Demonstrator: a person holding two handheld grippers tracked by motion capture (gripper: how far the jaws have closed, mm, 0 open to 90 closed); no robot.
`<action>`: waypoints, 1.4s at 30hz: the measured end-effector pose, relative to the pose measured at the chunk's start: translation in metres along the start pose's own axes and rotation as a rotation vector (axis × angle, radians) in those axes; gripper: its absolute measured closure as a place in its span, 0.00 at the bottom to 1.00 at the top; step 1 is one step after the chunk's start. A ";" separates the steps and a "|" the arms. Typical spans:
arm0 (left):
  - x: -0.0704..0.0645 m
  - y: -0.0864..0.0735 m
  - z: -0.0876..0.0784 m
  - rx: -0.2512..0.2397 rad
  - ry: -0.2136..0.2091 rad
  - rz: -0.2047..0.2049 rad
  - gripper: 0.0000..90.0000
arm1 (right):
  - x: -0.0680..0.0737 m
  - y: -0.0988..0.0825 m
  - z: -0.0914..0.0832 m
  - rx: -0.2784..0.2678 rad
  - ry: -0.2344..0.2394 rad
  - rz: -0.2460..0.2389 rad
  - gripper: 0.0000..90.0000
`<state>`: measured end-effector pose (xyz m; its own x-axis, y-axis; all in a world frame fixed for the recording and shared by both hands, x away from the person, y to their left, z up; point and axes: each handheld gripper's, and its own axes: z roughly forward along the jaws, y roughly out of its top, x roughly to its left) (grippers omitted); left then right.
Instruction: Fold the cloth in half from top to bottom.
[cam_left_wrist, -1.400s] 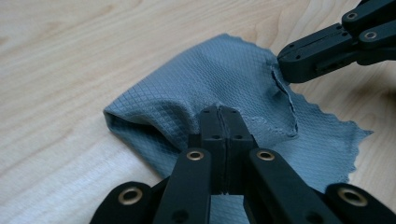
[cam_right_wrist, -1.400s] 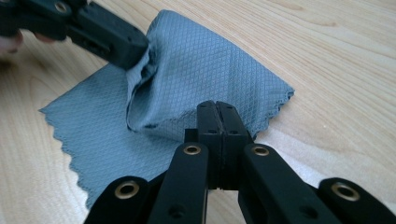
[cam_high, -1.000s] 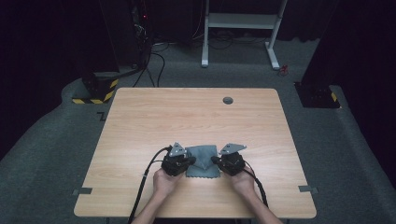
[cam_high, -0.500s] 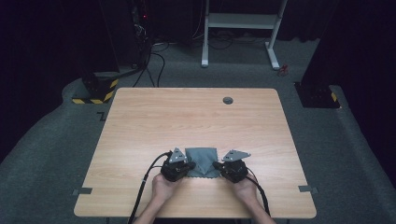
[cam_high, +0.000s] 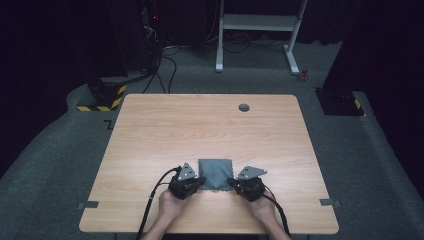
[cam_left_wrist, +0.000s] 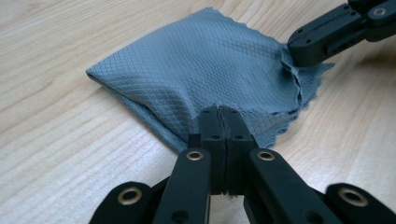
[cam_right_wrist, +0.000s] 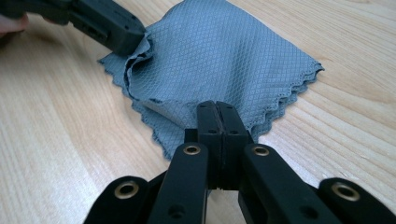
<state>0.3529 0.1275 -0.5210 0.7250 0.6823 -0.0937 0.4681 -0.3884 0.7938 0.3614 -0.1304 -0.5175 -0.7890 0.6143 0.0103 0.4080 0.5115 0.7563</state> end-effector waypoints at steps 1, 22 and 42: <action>0.000 0.000 -0.001 -0.003 0.001 0.002 0.99 | 0.001 0.000 0.000 0.005 -0.006 -0.012 1.00; -0.009 -0.009 -0.014 0.015 -0.034 -0.008 0.87 | 0.005 -0.010 -0.015 0.008 0.007 0.011 0.88; -0.019 0.002 -0.005 0.116 -0.033 0.019 0.79 | 0.001 -0.001 -0.001 0.034 0.033 0.055 0.86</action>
<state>0.3375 0.1168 -0.5149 0.7496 0.6541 -0.1011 0.5085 -0.4714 0.7206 0.3594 -0.1308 -0.5179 -0.7792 0.6224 0.0732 0.4663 0.4977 0.7314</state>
